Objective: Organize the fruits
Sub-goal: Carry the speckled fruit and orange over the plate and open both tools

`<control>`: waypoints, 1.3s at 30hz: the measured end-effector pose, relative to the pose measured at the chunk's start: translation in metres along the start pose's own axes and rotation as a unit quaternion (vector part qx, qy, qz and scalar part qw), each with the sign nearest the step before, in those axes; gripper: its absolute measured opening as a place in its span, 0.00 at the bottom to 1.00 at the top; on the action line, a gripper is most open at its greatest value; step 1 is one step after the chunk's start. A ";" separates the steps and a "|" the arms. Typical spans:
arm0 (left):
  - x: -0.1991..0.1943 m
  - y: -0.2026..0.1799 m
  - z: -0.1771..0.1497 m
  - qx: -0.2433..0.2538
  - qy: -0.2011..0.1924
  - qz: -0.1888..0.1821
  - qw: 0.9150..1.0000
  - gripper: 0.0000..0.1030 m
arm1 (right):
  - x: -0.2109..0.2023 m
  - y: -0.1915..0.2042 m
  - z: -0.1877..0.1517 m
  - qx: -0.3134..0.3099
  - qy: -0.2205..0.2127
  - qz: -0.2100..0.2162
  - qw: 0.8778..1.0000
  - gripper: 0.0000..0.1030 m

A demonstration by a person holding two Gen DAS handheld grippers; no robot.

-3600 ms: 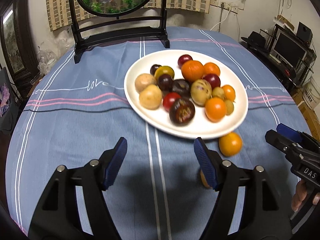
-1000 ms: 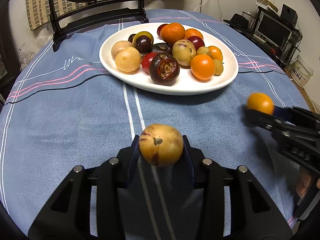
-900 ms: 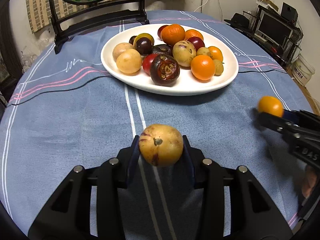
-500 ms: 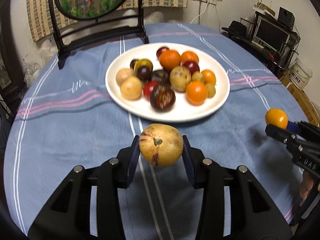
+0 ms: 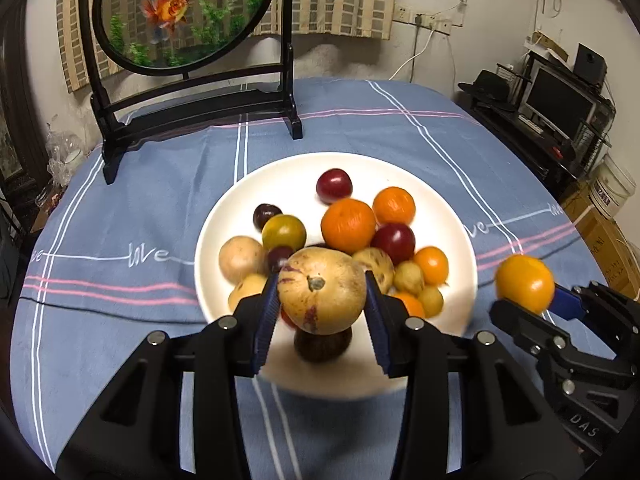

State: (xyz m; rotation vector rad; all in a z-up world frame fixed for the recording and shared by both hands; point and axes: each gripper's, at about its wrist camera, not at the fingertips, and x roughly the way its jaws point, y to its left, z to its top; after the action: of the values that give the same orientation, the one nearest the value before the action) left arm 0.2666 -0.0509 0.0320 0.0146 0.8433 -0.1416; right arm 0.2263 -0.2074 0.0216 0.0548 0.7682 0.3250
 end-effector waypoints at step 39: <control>-0.024 0.012 -0.005 -0.043 -0.023 0.036 0.998 0.88 | -0.017 -0.010 -0.025 -0.004 -0.013 -0.081 0.997 0.62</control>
State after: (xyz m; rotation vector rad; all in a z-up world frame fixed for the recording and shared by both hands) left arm 0.2490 -0.0357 0.0461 -0.0394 0.8019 -0.0377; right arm 0.2004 -0.2237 0.0134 -0.0111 0.7413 0.1729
